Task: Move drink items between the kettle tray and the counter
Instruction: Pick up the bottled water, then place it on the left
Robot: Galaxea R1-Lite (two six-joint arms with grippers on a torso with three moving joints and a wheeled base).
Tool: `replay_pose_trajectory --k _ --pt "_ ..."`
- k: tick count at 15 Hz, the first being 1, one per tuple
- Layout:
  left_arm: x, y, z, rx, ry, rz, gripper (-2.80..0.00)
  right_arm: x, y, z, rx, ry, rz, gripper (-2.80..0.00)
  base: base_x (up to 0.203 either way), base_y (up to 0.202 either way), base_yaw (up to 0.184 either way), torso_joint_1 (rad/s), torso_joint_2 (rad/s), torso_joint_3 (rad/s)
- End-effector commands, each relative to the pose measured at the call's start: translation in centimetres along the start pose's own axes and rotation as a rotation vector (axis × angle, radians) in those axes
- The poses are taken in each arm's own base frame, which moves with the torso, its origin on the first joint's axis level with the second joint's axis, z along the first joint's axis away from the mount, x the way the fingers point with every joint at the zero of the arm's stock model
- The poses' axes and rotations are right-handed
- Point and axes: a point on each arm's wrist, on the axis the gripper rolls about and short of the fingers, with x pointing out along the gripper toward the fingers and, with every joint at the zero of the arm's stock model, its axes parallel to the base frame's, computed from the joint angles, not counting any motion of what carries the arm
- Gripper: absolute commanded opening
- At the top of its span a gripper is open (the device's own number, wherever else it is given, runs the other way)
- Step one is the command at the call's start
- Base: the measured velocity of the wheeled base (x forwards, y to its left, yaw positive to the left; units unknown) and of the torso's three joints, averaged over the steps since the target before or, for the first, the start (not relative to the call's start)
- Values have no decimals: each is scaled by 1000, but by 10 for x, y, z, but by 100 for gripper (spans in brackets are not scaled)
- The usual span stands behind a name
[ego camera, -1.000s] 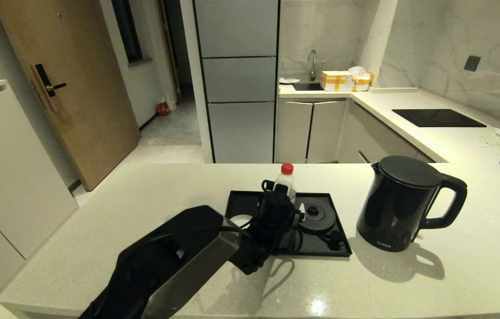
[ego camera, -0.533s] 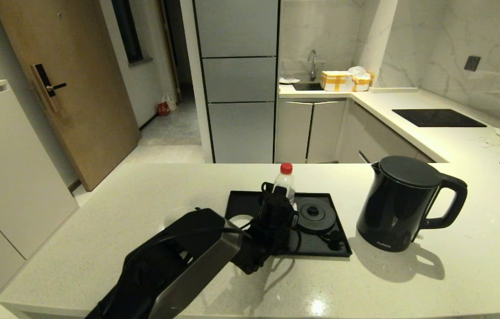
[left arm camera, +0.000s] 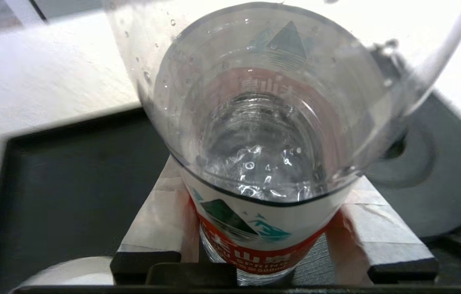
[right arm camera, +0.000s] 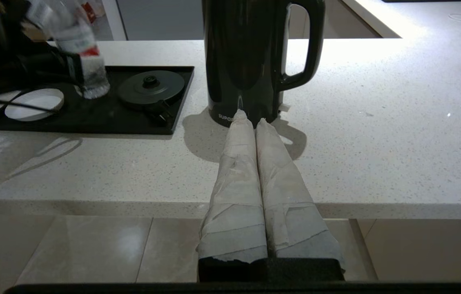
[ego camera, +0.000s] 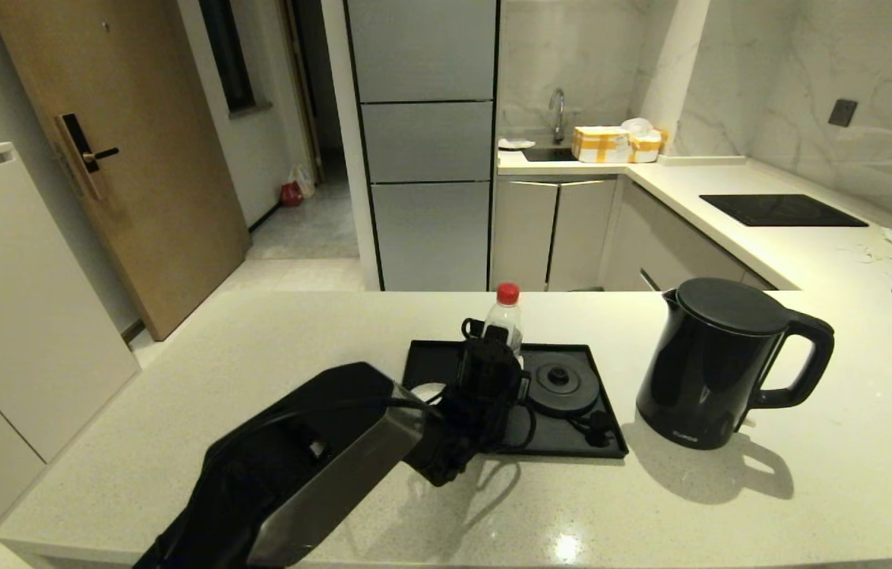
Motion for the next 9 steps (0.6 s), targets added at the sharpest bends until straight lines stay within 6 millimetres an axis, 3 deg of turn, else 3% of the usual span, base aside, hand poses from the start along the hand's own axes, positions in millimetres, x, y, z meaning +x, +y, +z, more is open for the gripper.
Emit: replay_pose_trajectory --k 1,6,7,9 --pt "-21 5 43 -24 -59 -2 -280 0 0 0 0 3 2 -280 0 0 0 0 0 0" --pt "-86 50 119 -81 -128 38 -280 0 0 0 0 3 0 -280 0 0 0 0 0 0" --pt "-102 69 128 -87 -127 71 -280 0 0 0 0 3 -1 -280 0 0 0 0 0 0" --pt "-123 114 122 -92 -83 163 -280 0 0 0 0 3 0 -280 0 0 0 0 0 0"
